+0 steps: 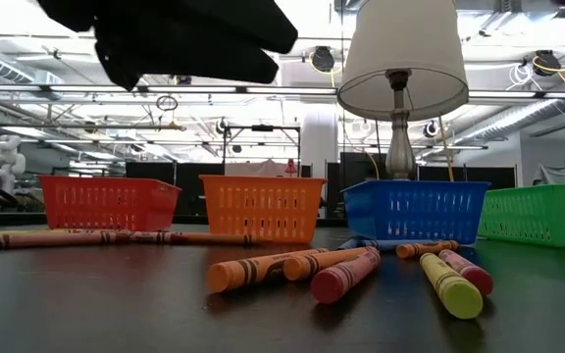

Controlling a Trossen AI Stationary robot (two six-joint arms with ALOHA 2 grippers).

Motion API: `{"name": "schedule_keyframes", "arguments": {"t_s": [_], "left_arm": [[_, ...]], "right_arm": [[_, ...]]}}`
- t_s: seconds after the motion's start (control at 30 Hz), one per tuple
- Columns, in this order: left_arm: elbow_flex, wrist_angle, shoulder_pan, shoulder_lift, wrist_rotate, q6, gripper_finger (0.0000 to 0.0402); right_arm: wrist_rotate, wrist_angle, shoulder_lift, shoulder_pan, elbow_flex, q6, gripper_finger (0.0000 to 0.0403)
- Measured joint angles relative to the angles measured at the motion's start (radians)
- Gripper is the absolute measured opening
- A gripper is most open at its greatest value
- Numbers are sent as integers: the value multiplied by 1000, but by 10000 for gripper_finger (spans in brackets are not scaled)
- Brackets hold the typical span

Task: Sort crayons
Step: Put the orange crayon into the green bin

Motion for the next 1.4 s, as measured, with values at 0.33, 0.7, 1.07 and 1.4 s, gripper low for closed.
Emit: {"name": "schedule_keyframes", "arguments": {"t_s": [0.33, 0.7, 1.07, 1.4], "left_arm": [[0, 0, 35, 0, 0, 162, 162], [1, 2, 40, -4, -32, 394, 162], [1, 3, 39, -4, -53, 307, 162], [1, 2, 39, -4, -48, 302, 162]], "right_arm": [[71, 5, -79, -2, 0, -362, 4], [77, 5, -95, -11, 1, -615, 4], [72, 19, -95, -35, 1, -576, 4], [71, 20, -95, -35, 1, -567, 4]]}}
